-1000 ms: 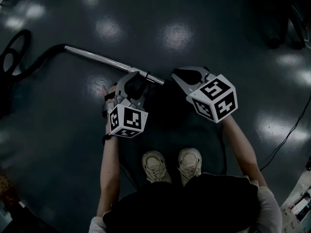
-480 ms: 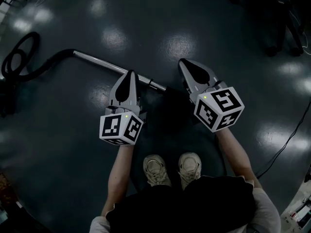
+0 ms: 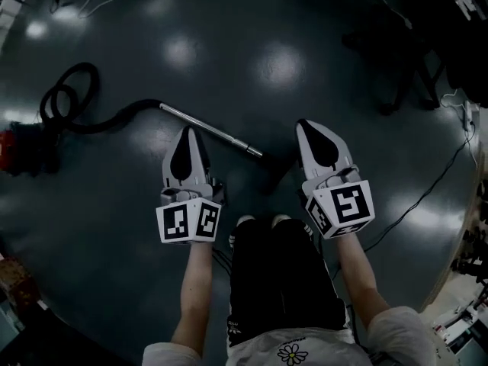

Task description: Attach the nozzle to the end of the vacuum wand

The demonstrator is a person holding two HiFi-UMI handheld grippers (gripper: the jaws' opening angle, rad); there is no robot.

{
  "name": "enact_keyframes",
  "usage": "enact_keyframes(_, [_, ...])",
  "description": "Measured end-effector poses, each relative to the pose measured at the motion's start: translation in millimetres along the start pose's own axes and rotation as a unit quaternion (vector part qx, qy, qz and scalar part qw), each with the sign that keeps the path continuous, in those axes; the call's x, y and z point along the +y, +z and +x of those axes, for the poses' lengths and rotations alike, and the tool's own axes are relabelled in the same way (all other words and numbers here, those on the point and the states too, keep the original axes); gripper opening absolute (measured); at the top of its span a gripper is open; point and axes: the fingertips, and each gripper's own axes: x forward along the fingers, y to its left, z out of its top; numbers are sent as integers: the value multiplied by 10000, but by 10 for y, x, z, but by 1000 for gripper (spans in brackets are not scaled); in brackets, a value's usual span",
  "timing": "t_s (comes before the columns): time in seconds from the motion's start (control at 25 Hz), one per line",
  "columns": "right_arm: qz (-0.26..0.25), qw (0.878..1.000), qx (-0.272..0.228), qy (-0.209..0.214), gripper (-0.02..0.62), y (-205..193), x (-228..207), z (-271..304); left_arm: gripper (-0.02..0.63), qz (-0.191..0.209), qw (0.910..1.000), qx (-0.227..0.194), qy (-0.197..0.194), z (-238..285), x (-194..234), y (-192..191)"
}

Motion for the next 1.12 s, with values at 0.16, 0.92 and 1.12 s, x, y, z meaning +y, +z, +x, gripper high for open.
enact_keyframes(0.16, [482, 9984, 284, 67, 8, 1830, 612, -862, 3, -389, 9985, 240, 309, -556, -732, 1809])
enact_keyframes(0.92, [65, 9957, -212, 898, 8, 3848, 1660, -2779, 3, 251, 9986, -307, -336, -2062, -2221, 4146])
enact_keyframes(1.12, [-61, 9936, -409, 1049, 8, 4000, 1754, -2872, 2, 337, 9973, -422, -490, -2054, -2375, 4237])
